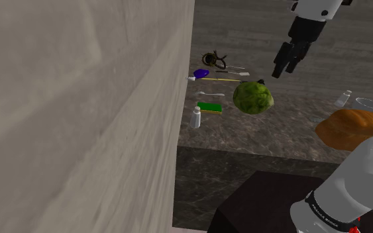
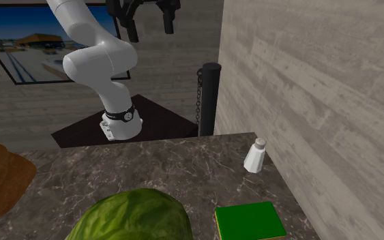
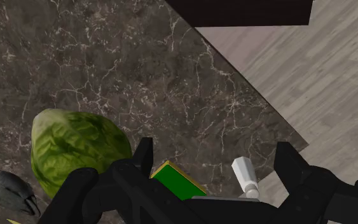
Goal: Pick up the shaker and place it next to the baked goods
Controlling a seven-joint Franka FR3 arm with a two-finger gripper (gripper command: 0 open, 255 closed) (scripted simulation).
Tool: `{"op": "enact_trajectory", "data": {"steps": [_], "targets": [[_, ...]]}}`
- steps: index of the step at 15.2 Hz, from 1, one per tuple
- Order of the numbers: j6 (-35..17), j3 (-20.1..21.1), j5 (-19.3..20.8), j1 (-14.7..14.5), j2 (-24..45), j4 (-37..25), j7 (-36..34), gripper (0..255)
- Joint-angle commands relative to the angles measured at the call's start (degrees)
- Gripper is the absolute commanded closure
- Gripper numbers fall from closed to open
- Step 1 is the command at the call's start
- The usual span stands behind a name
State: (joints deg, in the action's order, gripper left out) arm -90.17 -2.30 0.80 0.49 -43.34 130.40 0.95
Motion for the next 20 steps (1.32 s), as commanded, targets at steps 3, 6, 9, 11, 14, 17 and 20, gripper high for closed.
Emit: {"op": "enact_trajectory", "data": {"steps": [3, 6, 9, 11, 14, 17, 20], "targets": [[-3.13, 0.92, -0.88, -0.13, 2.88, 0.54, -1.82, 0], [-7.71, 2.22, -2.05, -0.34, 7.65, 0.76, -4.46, 0], [-12.08, 3.44, -3.06, -0.53, 12.89, 0.26, -6.97, 0], [-14.84, 4.18, -3.62, -0.67, 16.61, -0.47, -8.61, 0], [-18.68, 5.21, -4.28, -0.84, 22.46, -2.15, -10.98, 0], [-22.11, 6.1, -4.74, -1.01, 28.58, -4.52, -13.3, 0], [-25.06, 6.84, -4.98, -1.22, 34.88, -7.58, -15.57, 0]]}}
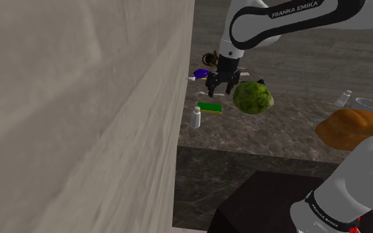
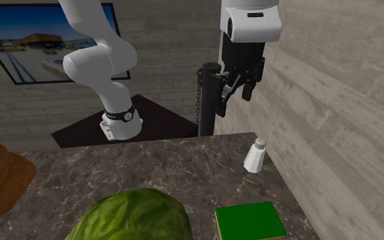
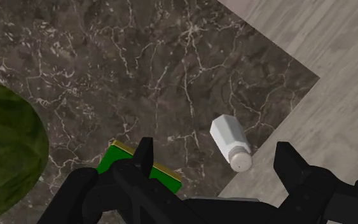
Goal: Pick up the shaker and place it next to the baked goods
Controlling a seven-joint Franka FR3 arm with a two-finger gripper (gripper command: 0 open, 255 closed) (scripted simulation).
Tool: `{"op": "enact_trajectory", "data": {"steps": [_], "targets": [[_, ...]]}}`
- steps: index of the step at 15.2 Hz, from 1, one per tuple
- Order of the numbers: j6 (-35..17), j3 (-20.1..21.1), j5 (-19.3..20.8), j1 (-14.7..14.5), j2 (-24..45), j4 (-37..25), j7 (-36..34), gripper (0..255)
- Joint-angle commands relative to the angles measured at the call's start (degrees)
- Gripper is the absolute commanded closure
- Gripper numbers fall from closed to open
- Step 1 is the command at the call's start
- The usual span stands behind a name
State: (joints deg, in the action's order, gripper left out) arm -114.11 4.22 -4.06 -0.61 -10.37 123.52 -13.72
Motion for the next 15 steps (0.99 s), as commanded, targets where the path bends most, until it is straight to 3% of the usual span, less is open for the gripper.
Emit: {"op": "enact_trajectory", "data": {"steps": [1, 8, 15], "targets": [[-2.0, 0.51, -0.15, -0.2, 4.04, -1.87, -1.65, 0], [-6.35, 1.3, -0.01, -1.03, 19.34, -12.18, -6.63, 0], [-10.59, 1.37, 0.04, -1.28, 21.45, -10.05, -6.72, 0]]}}
